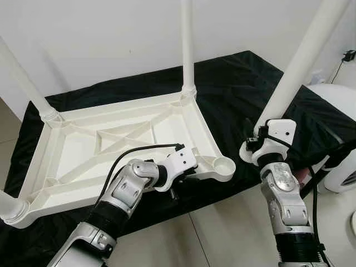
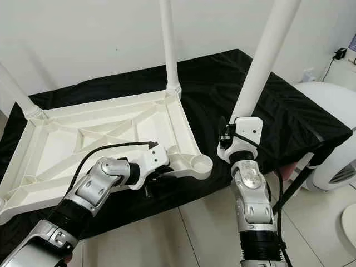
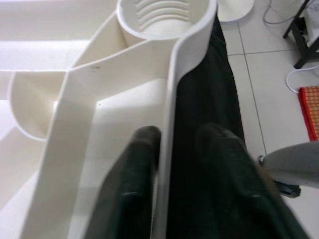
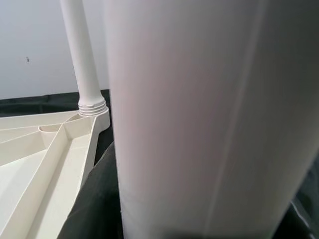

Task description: Building children table

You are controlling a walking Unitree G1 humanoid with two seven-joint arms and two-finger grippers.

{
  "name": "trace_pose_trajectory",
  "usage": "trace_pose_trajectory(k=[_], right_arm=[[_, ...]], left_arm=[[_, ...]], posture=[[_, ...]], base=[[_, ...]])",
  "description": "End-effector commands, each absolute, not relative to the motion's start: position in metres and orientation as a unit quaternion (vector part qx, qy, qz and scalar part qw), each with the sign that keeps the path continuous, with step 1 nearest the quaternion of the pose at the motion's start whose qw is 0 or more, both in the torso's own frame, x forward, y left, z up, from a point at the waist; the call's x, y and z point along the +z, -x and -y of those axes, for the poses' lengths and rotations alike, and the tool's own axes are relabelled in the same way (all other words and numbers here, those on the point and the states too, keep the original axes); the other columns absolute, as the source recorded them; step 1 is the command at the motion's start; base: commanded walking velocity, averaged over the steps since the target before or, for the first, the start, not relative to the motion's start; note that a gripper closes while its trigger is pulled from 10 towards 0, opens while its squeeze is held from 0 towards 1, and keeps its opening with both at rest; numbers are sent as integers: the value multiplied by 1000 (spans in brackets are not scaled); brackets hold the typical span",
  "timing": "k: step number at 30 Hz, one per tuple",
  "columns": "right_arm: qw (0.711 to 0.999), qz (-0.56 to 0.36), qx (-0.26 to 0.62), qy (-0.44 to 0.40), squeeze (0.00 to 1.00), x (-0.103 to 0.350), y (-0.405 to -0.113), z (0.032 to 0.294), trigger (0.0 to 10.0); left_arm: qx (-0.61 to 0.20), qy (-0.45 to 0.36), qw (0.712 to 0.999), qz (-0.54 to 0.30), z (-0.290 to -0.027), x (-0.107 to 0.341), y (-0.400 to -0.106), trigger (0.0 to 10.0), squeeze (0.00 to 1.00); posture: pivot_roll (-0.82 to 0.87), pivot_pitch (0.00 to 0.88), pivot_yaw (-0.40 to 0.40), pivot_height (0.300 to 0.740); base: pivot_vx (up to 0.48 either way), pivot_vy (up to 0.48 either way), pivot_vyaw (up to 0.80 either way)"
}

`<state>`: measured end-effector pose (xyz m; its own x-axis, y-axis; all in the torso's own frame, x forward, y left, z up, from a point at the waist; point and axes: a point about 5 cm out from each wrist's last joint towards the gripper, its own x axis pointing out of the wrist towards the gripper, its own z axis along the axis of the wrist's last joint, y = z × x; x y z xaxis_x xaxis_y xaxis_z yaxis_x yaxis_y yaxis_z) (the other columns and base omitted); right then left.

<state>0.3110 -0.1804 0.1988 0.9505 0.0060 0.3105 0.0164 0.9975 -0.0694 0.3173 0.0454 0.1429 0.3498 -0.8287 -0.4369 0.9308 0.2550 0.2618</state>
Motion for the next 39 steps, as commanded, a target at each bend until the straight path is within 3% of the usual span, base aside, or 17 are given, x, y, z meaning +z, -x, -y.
trace_pose_trajectory(k=[1,2,3,13,18,19,20,21,22,24,25,30,31,35,36,38,39], right_arm=[[986,162,4,36,0,201,-312,178,10000],[986,161,4,36,0,201,-312,178,10000],[986,161,4,36,0,201,-312,178,10000],[986,162,2,36,0,201,-311,178,10000],[986,163,2,37,0,202,-312,178,10000],[986,163,2,37,0,202,-312,178,10000],[986,163,2,37,0,202,-312,178,10000],[986,163,2,37,0,202,-311,178,10000],[986,163,2,37,0,202,-311,178,10000],[986,163,2,37,0,202,-311,178,10000],[986,163,1,36,0,202,-311,178,10000],[986,163,1,36,0,201,-311,178,10000],[986,162,0,36,0,201,-311,178,10000],[986,162,0,35,0,201,-311,178,10000],[986,162,1,36,0,201,-311,178,10000],[986,163,1,36,0,201,-311,178,10000],[986,163,2,36,0,202,-311,178,10000]], left_arm=[[-521,-254,807,-109,-52,139,-321,10000,961],[-526,-256,804,-108,-51,139,-320,10000,961],[-530,-258,800,-108,-51,139,-319,10000,0],[-546,-261,789,-108,-45,136,-314,10000,0],[-528,-257,801,-117,-41,132,-318,10000,0],[-526,-256,802,-116,-40,132,-318,9373,0],[-526,-256,803,-115,-39,133,-319,9373,0],[-525,-254,805,-113,-38,134,-319,7647,0],[-525,-253,805,-111,-37,135,-320,3569,0],[-524,-252,806,-110,-37,135,-320,3529,0],[-521,-252,808,-107,-36,137,-321,0,0],[-521,-253,808,-106,-36,138,-322,0,0],[-520,-255,809,-106,-37,138,-322,10000,0],[-518,-256,809,-108,-38,137,-324,9608,0],[-520,-256,808,-108,-38,137,-324,471,0],[-519,-256,808,-107,-38,137,-324,471,0],[-523,-257,805,-106,-39,136,-323,0,0]], posture=[[-122,73,97,740],[-122,73,97,740],[-122,73,97,740],[-124,72,101,740],[-125,73,100,740],[-125,73,100,740],[-125,73,100,740],[-125,75,101,740],[-125,74,102,740],[-125,74,102,740],[-126,75,103,740],[-126,75,105,740],[-126,75,105,740],[-126,74,104,740],[-126,74,104,740],[-126,74,104,740],[-126,74,104,740]], base=[[0,0,0],[0,0,0],[0,0,0],[0,0,0],[0,0,0],[0,0,0],[0,0,0],[0,0,0],[0,0,0],[0,0,0],[0,0,0],[0,0,0],[0,0,0],[0,0,0],[0,0,0],[0,0,0],[0,0,0]])
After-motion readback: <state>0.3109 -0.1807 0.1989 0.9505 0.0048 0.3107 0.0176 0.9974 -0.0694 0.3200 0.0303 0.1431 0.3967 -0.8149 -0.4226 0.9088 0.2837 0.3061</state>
